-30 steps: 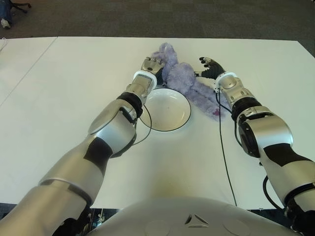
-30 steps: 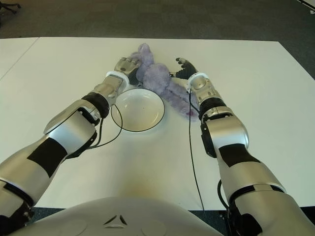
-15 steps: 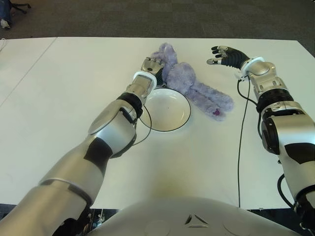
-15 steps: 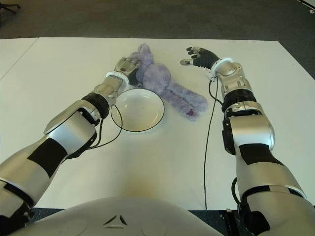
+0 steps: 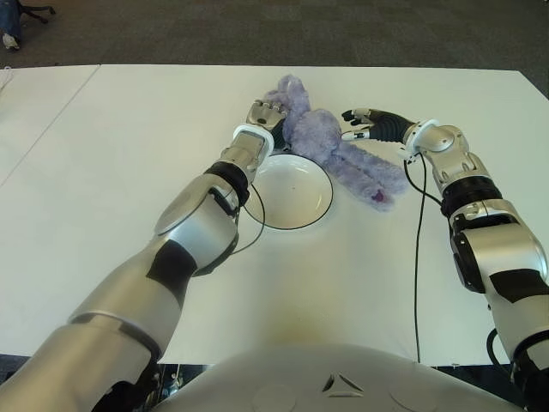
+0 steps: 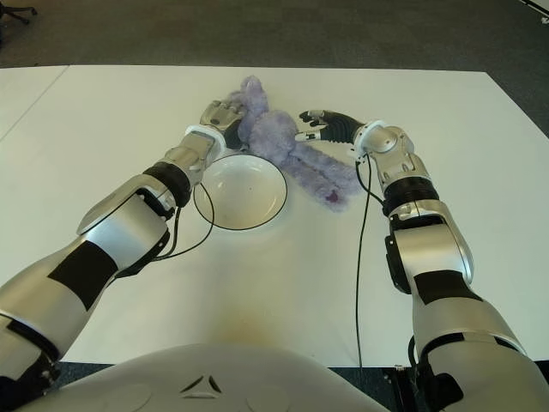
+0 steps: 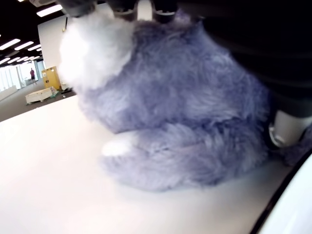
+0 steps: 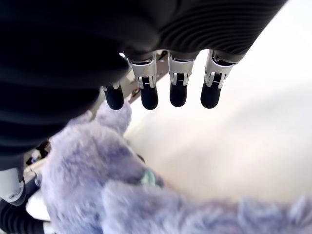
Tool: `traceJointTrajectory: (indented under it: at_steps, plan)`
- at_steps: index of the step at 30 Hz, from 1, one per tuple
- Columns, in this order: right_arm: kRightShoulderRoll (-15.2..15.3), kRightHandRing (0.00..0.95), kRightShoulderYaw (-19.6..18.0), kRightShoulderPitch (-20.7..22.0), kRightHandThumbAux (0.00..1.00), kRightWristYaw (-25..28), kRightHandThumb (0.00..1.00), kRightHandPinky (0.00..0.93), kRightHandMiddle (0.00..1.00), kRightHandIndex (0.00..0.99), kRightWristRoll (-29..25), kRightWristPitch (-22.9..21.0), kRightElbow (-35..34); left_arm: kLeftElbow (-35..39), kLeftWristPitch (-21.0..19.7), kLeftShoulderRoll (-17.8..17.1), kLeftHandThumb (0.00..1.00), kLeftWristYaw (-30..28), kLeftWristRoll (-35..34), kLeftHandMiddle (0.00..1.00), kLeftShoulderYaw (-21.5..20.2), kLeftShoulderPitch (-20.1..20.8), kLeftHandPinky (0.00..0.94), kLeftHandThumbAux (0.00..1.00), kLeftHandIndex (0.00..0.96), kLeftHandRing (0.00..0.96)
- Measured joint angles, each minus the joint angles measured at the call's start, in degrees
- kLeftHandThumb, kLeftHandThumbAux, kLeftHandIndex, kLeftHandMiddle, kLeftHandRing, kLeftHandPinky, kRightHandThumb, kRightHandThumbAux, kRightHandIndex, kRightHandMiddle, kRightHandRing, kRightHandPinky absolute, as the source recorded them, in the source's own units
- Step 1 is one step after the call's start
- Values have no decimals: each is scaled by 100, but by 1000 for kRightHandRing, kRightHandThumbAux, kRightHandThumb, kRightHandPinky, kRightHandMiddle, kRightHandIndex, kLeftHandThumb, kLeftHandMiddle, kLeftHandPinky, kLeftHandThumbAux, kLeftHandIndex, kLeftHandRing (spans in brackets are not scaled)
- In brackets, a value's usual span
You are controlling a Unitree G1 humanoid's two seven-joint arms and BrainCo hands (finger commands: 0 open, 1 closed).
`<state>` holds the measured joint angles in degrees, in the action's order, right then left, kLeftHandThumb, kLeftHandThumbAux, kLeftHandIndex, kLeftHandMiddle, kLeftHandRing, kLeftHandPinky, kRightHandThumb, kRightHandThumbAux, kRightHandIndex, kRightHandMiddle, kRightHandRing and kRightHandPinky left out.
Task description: Put the doll into the plate.
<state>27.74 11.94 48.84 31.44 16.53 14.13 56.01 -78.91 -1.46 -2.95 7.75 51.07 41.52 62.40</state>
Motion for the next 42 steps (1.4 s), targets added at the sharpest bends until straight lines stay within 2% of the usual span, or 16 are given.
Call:
traceJointTrajectory:
  at_steps: [8,18,23,34,39,42]
  plan:
    - [-218,0,252,-248,425,-334,140,0,0,0,191,102,-177,0,0,0,150,0,-5,0,-23,-4,0,493,0,0]
    - [-488,0,728,-543,476,-1334,138,0,0,0,658,437,-96,-1,0,-1,193,0,-55,0,-92,-21,0,516,0,0]
    - [-657,0,846,-519,483,-1790,140,0,0,0,751,586,236,-3,0,-3,155,0,-53,0,-116,-27,0,499,0,0]
    - [-897,0,942,-278,505,-2056,172,0,0,0,752,624,793,-28,-1,-18,148,50,-56,0,-184,-48,0,471,0,0]
    - [-1036,0,981,-228,527,-2315,195,0,0,0,771,611,973,-36,-2,-24,126,68,-58,0,-232,-49,0,495,0,0]
    - [-1231,0,1022,-160,531,-2671,196,0,0,0,832,515,1179,-45,-21,-35,129,71,-59,0,-244,-53,0,512,0,0]
